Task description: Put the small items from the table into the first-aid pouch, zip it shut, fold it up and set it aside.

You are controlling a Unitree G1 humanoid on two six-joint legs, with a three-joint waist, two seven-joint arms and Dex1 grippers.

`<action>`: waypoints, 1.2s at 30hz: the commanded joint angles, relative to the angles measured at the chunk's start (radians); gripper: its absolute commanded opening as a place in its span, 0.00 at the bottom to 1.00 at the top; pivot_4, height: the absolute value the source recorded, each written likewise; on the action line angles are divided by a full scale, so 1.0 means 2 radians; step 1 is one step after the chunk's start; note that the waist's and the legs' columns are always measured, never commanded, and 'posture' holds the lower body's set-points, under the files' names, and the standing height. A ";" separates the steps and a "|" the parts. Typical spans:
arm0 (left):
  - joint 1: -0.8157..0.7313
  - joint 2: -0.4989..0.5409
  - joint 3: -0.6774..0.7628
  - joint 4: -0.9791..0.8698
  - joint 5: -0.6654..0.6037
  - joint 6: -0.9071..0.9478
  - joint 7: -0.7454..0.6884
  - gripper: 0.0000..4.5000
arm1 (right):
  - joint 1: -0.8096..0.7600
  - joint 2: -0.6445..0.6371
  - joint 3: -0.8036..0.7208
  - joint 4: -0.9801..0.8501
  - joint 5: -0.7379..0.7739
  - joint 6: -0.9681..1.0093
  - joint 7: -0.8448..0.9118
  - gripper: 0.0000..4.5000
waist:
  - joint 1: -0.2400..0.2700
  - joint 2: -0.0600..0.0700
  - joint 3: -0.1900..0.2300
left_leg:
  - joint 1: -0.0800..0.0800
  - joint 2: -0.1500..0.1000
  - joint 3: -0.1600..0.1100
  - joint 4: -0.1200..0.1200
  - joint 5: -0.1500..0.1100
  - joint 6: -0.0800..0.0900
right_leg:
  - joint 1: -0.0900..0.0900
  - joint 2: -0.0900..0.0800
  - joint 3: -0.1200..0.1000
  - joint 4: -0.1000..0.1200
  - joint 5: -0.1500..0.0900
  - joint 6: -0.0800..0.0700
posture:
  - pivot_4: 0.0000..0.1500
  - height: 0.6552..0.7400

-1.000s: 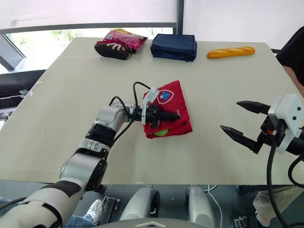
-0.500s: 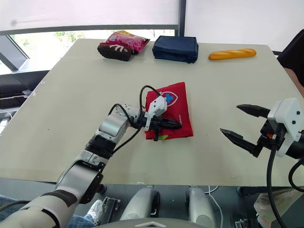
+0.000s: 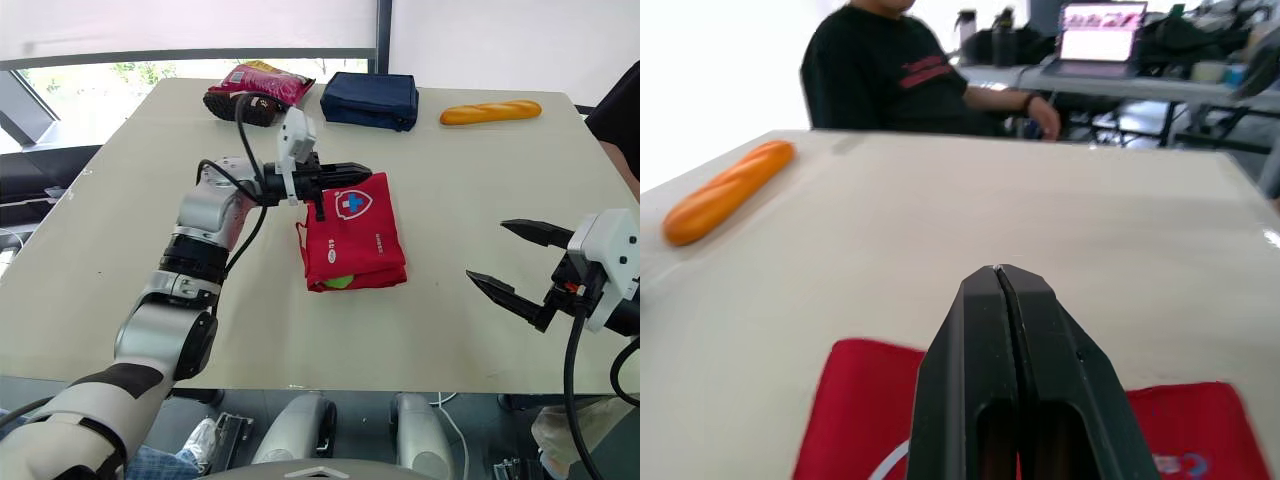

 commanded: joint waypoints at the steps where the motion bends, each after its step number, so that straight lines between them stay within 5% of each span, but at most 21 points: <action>1: -0.016 -0.022 -0.036 0.068 0.048 -0.038 0.010 0.01 | -0.002 -0.005 -0.014 -0.002 -0.001 -0.013 -0.001 1.00 | 0.000 0.000 0.000 | 0.000 0.000 0.000 0.000 0.000 0.000 | 0.000 0.000 0.000 0.000 0.000 0.000 | 1.00 0.65; 10: -0.020 -0.037 -0.072 0.155 0.093 -0.036 -0.038 0.01 | 0.005 -0.002 -0.016 -0.004 -0.003 -0.015 0.000 1.00 | -0.001 0.000 0.000 | -0.002 0.000 -0.001 0.000 0.000 0.000 | -0.001 0.000 -0.001 0.000 0.000 0.000 | 1.00 0.65; 17: -0.008 -0.018 0.010 0.095 0.027 -0.079 -0.040 0.01 | -0.004 -0.017 -0.002 0.012 0.000 -0.006 0.007 1.00 | -0.002 0.000 0.000 | -0.002 0.001 -0.001 0.000 0.000 0.000 | -0.001 0.000 -0.001 0.000 0.000 0.000 | 1.00 0.65; 28: 0.142 0.139 0.120 -0.201 -0.112 0.058 -0.086 0.89 | -0.140 -0.035 0.153 0.124 -0.032 0.018 0.013 1.00 | -0.015 0.000 0.000 | -0.003 0.002 -0.001 0.000 0.000 0.000 | -0.003 0.000 -0.001 0.001 0.001 -0.002 | 1.00 0.65; 30: 0.181 0.180 0.146 -0.260 -0.148 0.101 -0.093 0.99 | -0.185 -0.022 0.194 0.154 -0.036 0.033 0.011 1.00 | -0.016 0.000 0.001 | -0.003 0.003 -0.001 0.000 0.000 0.000 | -0.005 0.000 0.000 0.002 0.001 -0.002 | 1.00 0.65; 36: 0.270 0.291 0.237 -0.355 -0.228 0.181 -0.111 0.99 | -0.308 0.040 0.299 0.255 -0.061 0.076 0.012 1.00 | -0.014 0.000 0.001 | -0.003 0.003 -0.001 0.000 0.000 0.000 | -0.006 0.000 0.000 0.003 -0.001 -0.003 | 1.00 0.65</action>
